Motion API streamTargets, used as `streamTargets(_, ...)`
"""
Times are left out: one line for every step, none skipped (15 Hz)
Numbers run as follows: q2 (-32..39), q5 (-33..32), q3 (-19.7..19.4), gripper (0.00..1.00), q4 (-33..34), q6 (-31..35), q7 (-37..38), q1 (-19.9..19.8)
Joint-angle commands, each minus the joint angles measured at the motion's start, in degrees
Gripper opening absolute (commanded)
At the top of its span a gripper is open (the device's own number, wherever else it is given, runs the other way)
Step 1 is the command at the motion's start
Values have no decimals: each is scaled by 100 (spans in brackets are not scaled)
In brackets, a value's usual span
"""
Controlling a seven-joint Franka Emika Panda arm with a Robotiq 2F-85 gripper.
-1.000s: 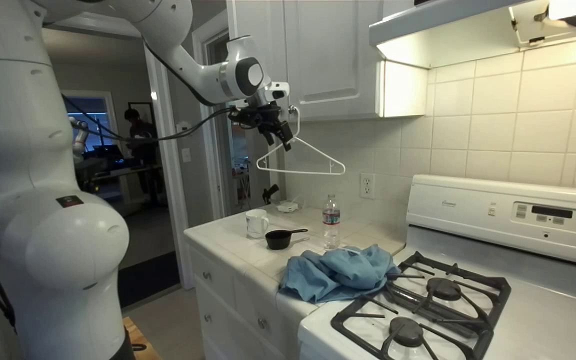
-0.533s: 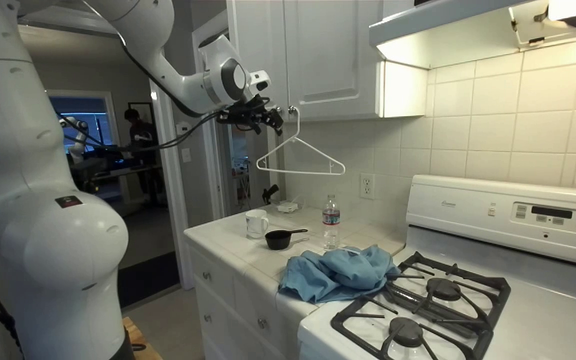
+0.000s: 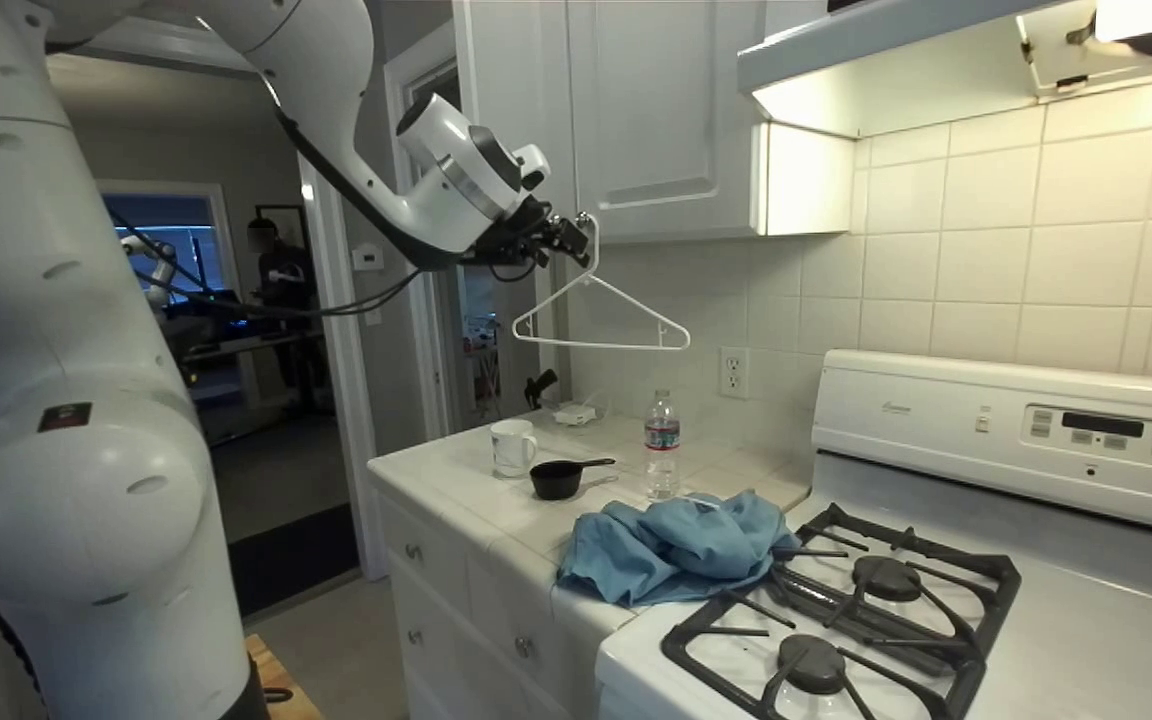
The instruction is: Put the white hanger on the stovetop.
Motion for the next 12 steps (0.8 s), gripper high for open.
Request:
streamTargets(144,-1057,542,100,331,-116,1305,-479)
streamTargets(186,-1428,711,100,449,-171,1743,-608)
streamTargets(257,-1781,856,100,580,-257,2117,-703)
streamTargets(321,-2168,991,100,723,-368,2517,-792)
streamTargets(407,-2425,1092,100,823,-614,2707,-800)
streamTargets(497,-2298,1120,100,784,-838,2632,-704)
streamTargets(591,-1526,1070,100,571,-1042,1968,-502)
streamTargets(301,-1931,1011,100,554,-732,2328,-649)
streamTargets(406,-1798,1042,100,533,-884,2212,-585)
streamTargets(493,-1853,1034,100,578,-893,2183,-587)
streamTargets(536,-2141,1018,100,632,-849,2322,-633)
streamTargets(563,-2398,1011,100,702,-825,2495,-671)
